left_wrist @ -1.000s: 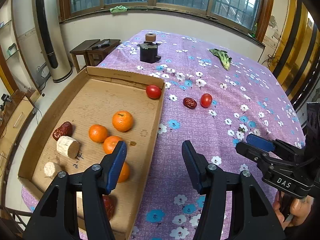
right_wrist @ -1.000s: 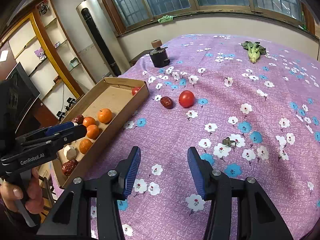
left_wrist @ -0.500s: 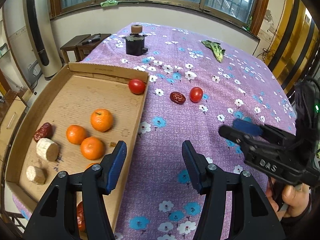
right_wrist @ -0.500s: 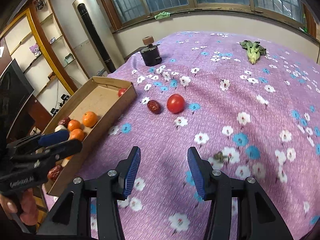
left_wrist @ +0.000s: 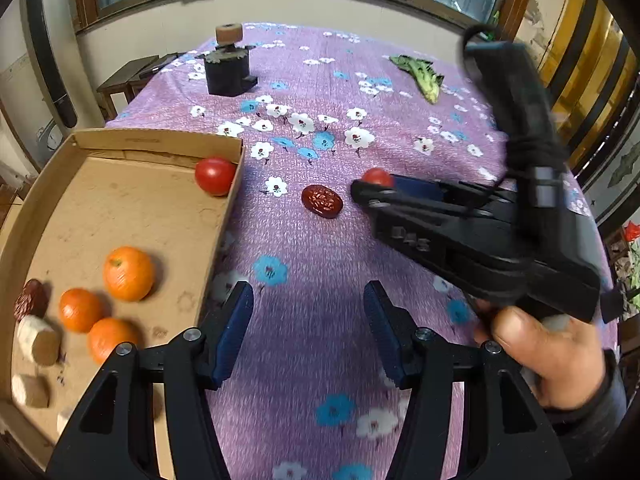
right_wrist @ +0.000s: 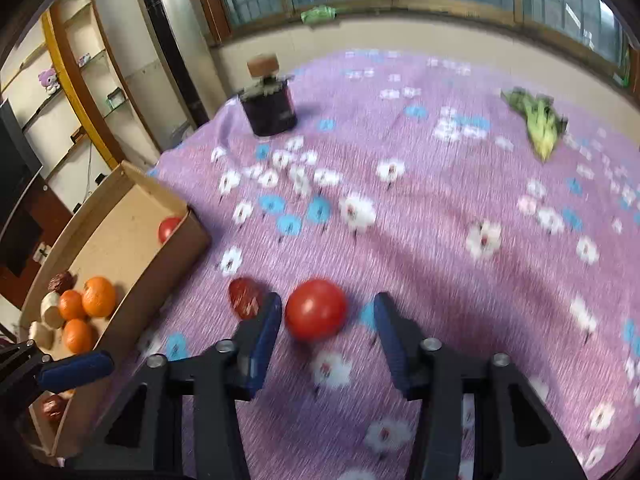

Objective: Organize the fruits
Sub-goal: 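Grasp the red tomato with the right gripper while the left grasps the red date, then carry the tomato and date over the cardboard tray with both grippers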

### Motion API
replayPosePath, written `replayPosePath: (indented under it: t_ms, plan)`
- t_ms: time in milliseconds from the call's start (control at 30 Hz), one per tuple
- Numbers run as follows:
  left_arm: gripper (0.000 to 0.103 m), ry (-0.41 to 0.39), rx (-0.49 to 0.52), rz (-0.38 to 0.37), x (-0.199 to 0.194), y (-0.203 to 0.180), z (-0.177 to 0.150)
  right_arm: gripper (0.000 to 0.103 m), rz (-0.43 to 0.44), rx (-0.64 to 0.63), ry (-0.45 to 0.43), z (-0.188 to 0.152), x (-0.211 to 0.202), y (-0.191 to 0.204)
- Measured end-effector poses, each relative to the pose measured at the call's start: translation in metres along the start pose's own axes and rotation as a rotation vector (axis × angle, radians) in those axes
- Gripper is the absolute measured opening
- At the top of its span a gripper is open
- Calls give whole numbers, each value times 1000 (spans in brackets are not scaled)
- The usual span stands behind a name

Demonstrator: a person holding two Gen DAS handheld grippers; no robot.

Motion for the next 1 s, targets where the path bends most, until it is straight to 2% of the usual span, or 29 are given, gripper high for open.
replayPosePath:
  t_ms: [67, 300, 367, 433, 467, 533, 567, 800, 1000]
  plan:
    - [56, 3, -4, 0, 8, -2, 7, 31, 18, 27, -2, -1, -6, -4]
    - [56, 26, 10, 28, 46, -12, 36, 31, 17, 90, -100, -14, -65, -27]
    - [56, 38, 26, 50, 59, -16, 42, 31, 28, 106, -116, -20, -78, -30]
    - [56, 18, 54, 76, 66, -20, 48, 31, 32, 114, -125, -26, -89, -33]
    - [54, 1, 66, 73, 67, -23, 50, 31, 38, 117, -127, -30, -94, -33]
    - [39, -15, 73, 64, 68, -25, 53, 31, 40, 121, -133, -34, -102, -33]
    - [25, -21, 81, 54, 68, -26, 54, 31, 41, 123, -136, -36, -105, -33]
    - [25, -19, 86, 3, 54, -32, 38, 31, 62, 142, -146, -51, -119, -29]
    - [25, -38, 85, -5, 29, -31, 16, 31, 73, 132, -143, -63, -128, -18]
Point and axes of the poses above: each gripper's, at about its wrist camera, not at the fingertips, and x roughly the way its jaws point, y to its left, z to its top, the point moved 7 cm from there along x, roughly the way its jaws point, and after that the axes turned 1 degree about x, right-handed, at the moved point
